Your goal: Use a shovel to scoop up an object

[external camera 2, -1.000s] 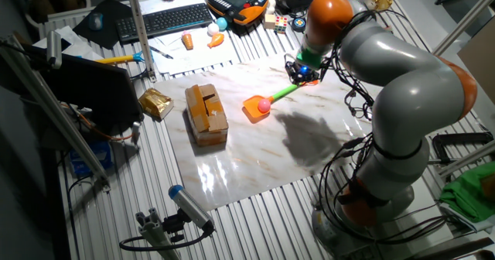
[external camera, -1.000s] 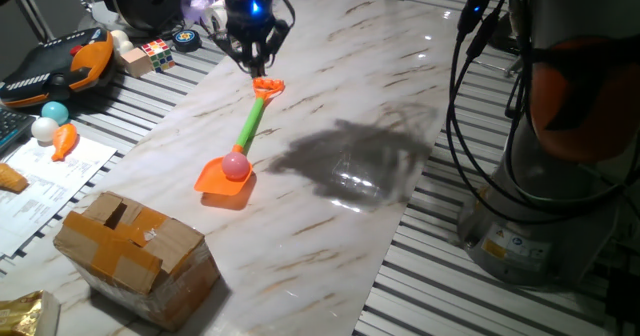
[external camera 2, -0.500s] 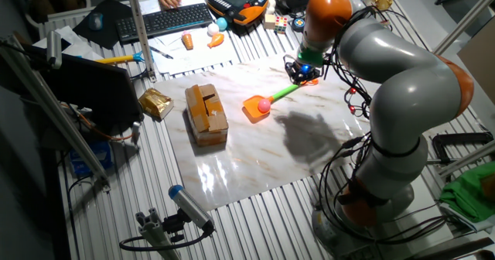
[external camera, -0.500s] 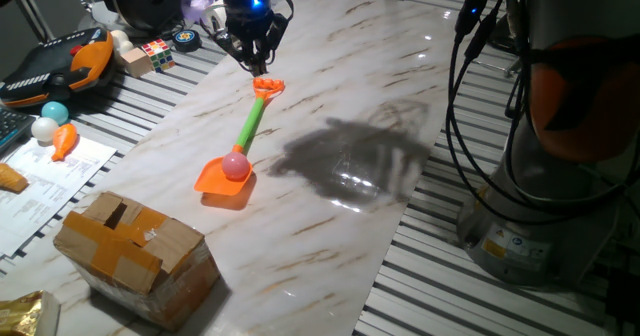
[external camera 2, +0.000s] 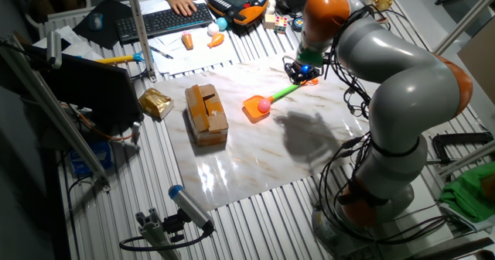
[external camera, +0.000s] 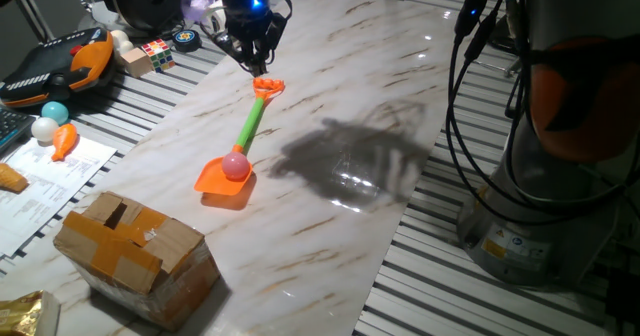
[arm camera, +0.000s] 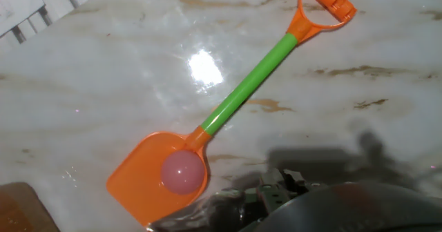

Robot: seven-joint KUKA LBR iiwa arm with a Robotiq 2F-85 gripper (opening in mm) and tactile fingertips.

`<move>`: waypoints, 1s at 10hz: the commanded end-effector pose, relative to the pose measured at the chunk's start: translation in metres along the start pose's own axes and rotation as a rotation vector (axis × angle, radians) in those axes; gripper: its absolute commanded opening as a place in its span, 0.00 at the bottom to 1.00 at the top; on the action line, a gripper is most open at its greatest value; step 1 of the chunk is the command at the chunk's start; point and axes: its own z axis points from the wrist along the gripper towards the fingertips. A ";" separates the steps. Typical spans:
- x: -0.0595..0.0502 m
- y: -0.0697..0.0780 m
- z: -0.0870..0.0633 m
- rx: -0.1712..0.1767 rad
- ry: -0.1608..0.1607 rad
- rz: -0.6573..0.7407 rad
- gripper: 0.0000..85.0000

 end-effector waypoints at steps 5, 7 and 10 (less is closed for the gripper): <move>-0.001 -0.003 0.001 -0.004 -0.005 -0.021 0.01; 0.000 -0.002 0.001 0.000 0.005 -0.021 0.01; 0.002 0.001 0.001 -0.005 -0.002 -0.032 0.01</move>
